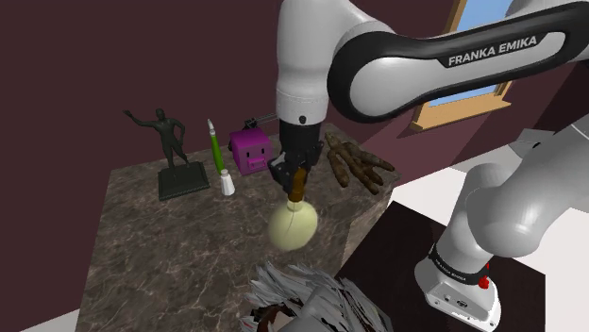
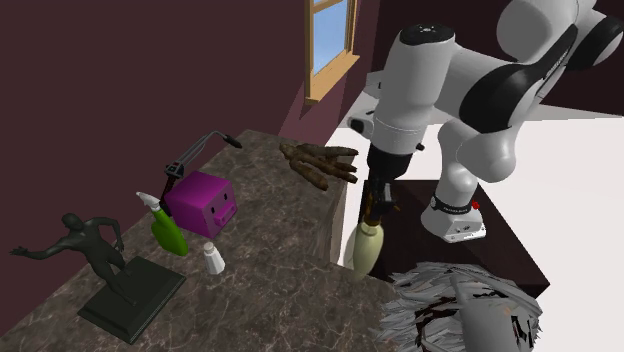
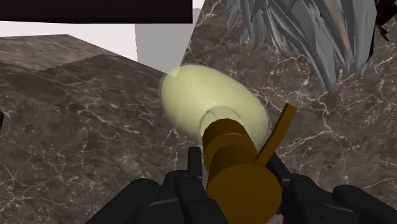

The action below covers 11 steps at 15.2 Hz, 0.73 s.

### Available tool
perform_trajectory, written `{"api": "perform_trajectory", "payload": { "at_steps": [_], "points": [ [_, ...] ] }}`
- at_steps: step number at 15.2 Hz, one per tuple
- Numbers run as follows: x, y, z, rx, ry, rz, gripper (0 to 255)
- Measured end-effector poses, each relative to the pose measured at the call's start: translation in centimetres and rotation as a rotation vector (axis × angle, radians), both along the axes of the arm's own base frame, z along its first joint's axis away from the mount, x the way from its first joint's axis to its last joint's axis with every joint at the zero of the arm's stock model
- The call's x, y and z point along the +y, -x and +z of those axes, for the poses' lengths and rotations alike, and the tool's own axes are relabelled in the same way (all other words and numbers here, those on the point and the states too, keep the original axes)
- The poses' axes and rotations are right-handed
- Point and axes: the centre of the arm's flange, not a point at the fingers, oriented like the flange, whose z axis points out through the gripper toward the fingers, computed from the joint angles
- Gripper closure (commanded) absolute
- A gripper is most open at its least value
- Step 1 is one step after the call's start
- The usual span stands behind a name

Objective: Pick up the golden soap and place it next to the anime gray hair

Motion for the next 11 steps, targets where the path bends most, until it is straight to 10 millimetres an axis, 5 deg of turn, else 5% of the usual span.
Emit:
{"api": "perform_trajectory", "payload": {
  "at_steps": [11],
  "points": [
    [0.0, 0.0, -6.0, 0.000, 0.000, 0.000, 255]
  ]
}}
